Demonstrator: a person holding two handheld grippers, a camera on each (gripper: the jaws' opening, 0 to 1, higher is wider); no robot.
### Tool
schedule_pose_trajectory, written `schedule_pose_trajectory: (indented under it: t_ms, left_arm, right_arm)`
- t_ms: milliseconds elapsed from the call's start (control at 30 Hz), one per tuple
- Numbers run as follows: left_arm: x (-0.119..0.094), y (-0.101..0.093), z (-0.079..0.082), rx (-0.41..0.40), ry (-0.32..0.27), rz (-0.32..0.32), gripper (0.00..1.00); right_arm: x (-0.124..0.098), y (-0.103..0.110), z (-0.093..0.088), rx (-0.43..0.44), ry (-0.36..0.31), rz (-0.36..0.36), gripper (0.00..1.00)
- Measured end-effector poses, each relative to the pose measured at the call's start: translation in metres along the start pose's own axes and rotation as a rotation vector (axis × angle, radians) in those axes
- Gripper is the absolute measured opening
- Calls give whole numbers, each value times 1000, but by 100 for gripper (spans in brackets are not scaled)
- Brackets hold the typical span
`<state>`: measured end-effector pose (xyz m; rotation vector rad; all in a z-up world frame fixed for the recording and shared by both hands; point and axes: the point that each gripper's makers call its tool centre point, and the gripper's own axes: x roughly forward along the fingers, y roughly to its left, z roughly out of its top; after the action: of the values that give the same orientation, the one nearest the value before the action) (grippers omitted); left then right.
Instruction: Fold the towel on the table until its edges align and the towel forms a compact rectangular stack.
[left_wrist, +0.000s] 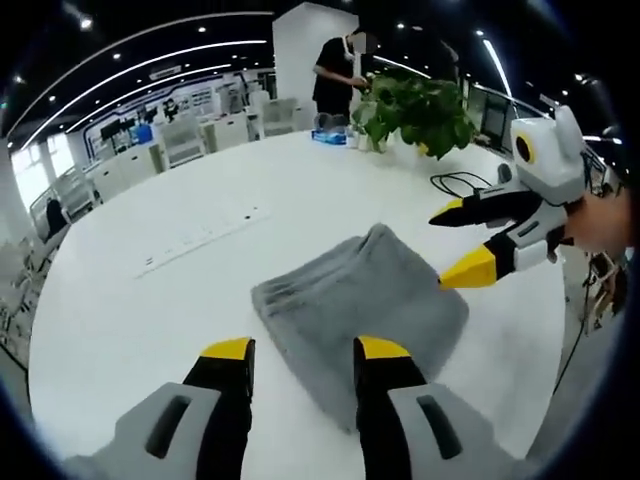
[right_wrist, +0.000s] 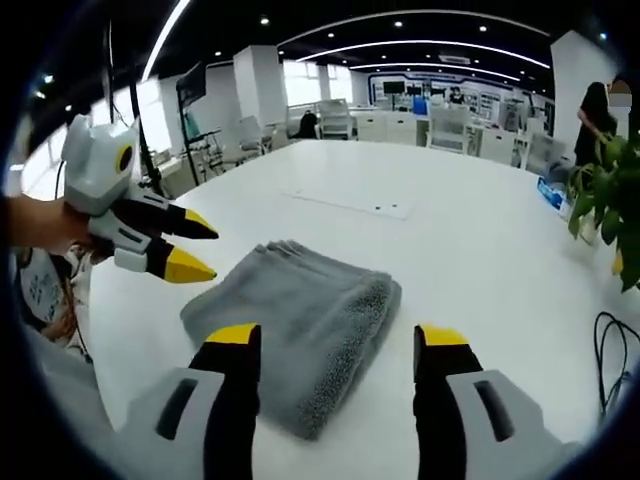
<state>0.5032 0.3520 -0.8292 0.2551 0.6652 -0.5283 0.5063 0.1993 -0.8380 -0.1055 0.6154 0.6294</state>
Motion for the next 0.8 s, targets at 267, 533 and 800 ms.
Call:
schedule_pose_trajectory:
  t_ms: [267, 533, 800]
  left_arm:
    - [-23, -4, 4, 16, -16, 12, 41]
    - [-42, -14, 14, 50, -38, 9, 41]
    - [-66, -30, 20, 75, -78, 0, 41]
  right_arm:
    - [-19, 10, 2, -24, -10, 19, 66]
    - [-41, 24, 12, -45, -46, 42, 67]
    - [-58, 40, 15, -77, -75, 62, 70]
